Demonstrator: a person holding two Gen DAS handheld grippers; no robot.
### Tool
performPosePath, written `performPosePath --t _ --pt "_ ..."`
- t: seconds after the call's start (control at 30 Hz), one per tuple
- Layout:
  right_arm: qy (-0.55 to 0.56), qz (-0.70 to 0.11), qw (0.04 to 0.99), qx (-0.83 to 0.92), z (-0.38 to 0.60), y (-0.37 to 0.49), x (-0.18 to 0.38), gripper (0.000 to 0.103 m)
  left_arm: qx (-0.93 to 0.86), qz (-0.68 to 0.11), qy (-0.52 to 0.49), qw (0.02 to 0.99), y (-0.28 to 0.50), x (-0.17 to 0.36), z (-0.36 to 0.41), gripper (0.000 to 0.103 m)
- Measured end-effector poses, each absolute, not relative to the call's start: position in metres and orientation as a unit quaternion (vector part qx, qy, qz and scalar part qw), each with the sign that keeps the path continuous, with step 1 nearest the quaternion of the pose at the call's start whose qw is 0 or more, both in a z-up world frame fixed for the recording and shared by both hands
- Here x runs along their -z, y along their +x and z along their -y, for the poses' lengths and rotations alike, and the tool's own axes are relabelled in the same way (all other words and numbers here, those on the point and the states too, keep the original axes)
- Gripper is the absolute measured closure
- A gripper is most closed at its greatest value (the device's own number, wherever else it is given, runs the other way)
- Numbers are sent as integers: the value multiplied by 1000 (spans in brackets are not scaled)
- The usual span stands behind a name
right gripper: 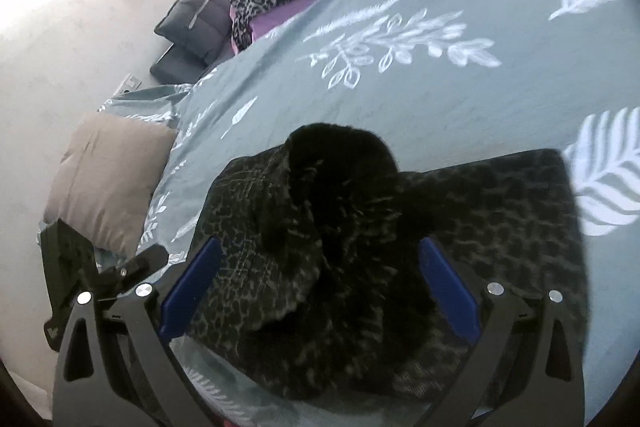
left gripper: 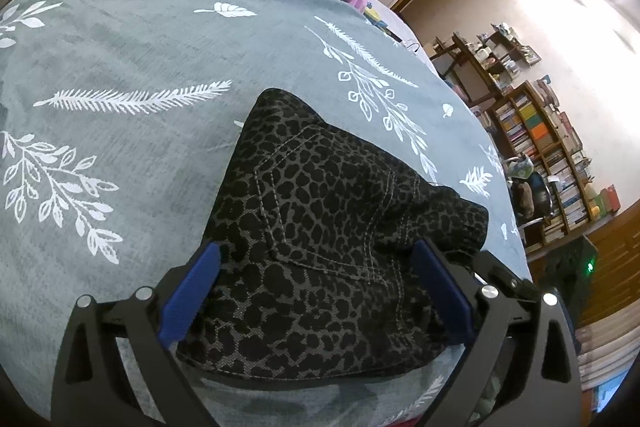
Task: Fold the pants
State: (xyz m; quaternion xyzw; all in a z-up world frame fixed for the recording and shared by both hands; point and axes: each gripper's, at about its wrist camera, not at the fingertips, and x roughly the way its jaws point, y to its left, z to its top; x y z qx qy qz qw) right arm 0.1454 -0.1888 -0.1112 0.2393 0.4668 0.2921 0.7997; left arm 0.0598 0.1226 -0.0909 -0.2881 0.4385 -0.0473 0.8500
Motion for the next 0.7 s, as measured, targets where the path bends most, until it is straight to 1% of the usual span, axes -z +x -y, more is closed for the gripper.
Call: performPosePath --t 0.07,0.1,0.13,0.17,0.2,0.23,0.27,0.33,0.4,0.5,0.53,0.57,0.6,0.7 --pt "244 -478 790 -295 185 152 119 7 48 -440 -286 850 60 91 -123 7" --pt "247 -484 785 -298 184 155 123 15 48 -440 -286 850 61 92 -124 7" --pt "248 -488 782 -299 183 156 125 27 48 -440 -286 850 63 92 -126 7" --pt "250 -495 777 -299 182 157 129 32 47 -440 -286 850 64 93 -127 7" --pt "254 -500 772 -300 182 158 133 42 47 -440 -287 850 65 93 -128 7" --pt "255 -503 770 -300 181 158 135 48 46 -441 -287 849 65 94 -128 7" --pt "255 -505 769 -299 181 158 137 51 45 -441 -288 849 66 94 -129 7" --pt "261 -503 765 -306 181 158 139 61 43 -442 -288 849 67 95 -129 7" --pt "265 -501 762 -314 182 156 140 65 42 -443 -286 849 68 95 -129 7" --pt "272 -500 756 -322 181 156 142 65 41 -444 -282 850 70 96 -127 7" --pt "276 -501 754 -323 181 157 141 71 41 -445 -281 850 70 96 -126 7" --pt "280 -500 752 -326 181 157 141 73 41 -446 -280 849 71 96 -126 7" --pt "281 -494 752 -333 182 156 136 78 41 -447 -278 849 72 95 -125 7" --pt "280 -459 763 -358 188 150 107 84 46 -446 -270 852 74 89 -122 7"
